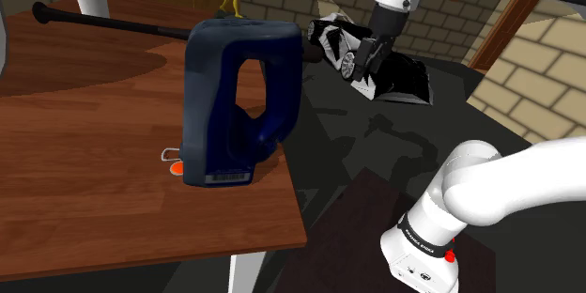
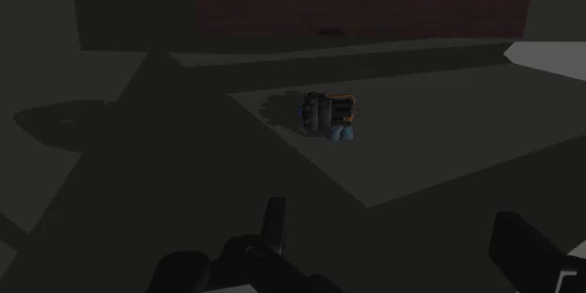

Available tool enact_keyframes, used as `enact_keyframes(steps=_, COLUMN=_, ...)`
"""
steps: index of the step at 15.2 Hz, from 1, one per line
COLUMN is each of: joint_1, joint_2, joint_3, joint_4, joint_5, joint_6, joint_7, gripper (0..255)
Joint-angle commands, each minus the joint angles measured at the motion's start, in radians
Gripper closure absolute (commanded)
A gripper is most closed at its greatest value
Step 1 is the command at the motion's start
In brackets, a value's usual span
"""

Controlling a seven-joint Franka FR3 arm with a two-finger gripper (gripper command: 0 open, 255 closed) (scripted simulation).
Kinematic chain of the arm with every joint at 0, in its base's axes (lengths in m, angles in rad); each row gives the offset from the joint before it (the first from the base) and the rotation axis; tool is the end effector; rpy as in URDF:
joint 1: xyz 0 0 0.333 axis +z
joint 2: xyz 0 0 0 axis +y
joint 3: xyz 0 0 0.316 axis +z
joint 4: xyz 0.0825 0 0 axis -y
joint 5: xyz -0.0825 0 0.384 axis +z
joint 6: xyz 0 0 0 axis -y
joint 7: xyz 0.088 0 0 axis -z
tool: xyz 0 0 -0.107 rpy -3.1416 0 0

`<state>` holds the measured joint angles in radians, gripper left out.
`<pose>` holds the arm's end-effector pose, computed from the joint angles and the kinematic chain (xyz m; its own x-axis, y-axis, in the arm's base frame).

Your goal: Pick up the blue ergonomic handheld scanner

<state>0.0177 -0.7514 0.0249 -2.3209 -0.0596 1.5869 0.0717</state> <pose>0.3182 0.0096 0.5980 0.9992 -0.0343 0.0226 -0.0360 -0.9965 0.0751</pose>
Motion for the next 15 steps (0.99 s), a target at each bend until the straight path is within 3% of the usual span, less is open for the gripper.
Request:
enact_keyframes(steps=1, joint_1=0.0, joint_2=0.0, joint_3=0.0, joint_4=0.0, joint_5=0.0, joint_6=0.0, joint_7=0.0, gripper=0)
enact_keyframes(steps=15, joint_1=0.111, joint_2=0.212, joint_3=0.248, joint_4=0.355, joint_5=0.08, joint_6=-0.107, joint_7=0.139, gripper=0)
